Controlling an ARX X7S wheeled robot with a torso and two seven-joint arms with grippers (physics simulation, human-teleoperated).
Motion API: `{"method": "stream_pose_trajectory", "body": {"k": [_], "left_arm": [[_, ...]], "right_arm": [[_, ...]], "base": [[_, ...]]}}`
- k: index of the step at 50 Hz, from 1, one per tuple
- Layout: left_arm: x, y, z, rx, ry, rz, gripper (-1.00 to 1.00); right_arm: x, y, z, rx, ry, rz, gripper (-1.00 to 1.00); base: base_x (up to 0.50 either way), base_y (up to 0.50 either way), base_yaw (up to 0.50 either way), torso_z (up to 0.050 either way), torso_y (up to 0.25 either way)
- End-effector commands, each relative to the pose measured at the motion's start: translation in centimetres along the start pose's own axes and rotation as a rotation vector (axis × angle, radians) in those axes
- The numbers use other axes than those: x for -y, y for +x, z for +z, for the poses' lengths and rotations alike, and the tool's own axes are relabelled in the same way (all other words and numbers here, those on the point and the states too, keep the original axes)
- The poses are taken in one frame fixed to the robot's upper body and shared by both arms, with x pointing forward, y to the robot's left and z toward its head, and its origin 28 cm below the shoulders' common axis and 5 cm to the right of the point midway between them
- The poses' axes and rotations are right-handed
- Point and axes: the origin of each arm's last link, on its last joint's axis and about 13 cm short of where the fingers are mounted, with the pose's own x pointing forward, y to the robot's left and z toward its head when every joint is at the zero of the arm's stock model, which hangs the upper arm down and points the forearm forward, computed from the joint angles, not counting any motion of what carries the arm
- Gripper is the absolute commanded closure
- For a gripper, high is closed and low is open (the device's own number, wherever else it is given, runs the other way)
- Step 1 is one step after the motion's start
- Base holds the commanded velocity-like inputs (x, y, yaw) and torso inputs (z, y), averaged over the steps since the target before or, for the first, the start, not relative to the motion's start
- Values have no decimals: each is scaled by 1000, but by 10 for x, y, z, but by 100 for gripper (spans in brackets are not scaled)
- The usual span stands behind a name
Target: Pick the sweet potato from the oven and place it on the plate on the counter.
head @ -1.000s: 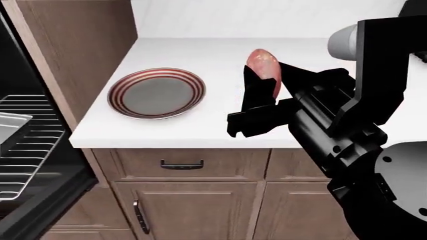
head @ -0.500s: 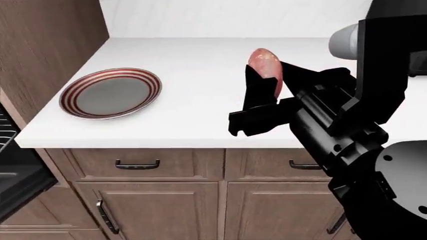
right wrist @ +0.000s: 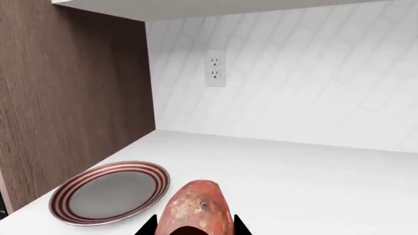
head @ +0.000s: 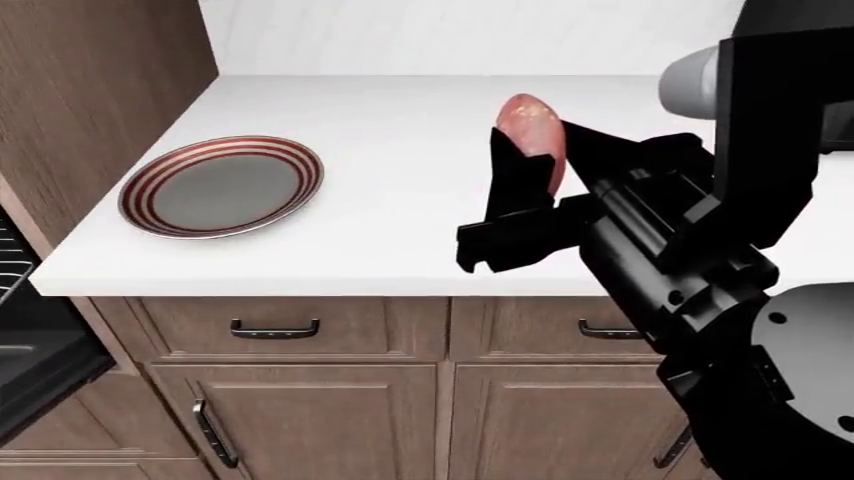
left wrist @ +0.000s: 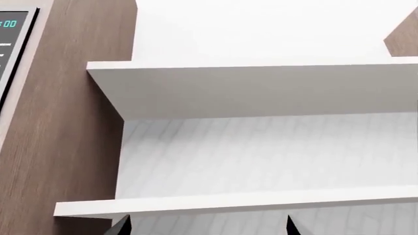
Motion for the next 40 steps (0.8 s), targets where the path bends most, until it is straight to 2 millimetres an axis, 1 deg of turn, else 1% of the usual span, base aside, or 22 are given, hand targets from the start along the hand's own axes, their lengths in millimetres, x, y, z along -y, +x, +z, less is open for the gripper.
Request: {"method": "stream_pose_trajectory", "body": {"k": [1,4,9,40], "left_arm": [[1,0,1,-1,1,-5,-100],[0,0,1,-1,2,-5,-100],[0,0,0,0,1,-4,-100],[-1,-2,2,6,-1,3,-100]], "right_arm": [[0,0,1,9,-1,-4,100],[1,0,2,17,2,-11,100],[1,1,2,20,-22,-21,100],[-1,0,1,26,-24,-6,100]], "base": [[0,0,0,0,0],[1,0,72,0,0],[77,1,500,0,0],[104,14,500,0,0]]}}
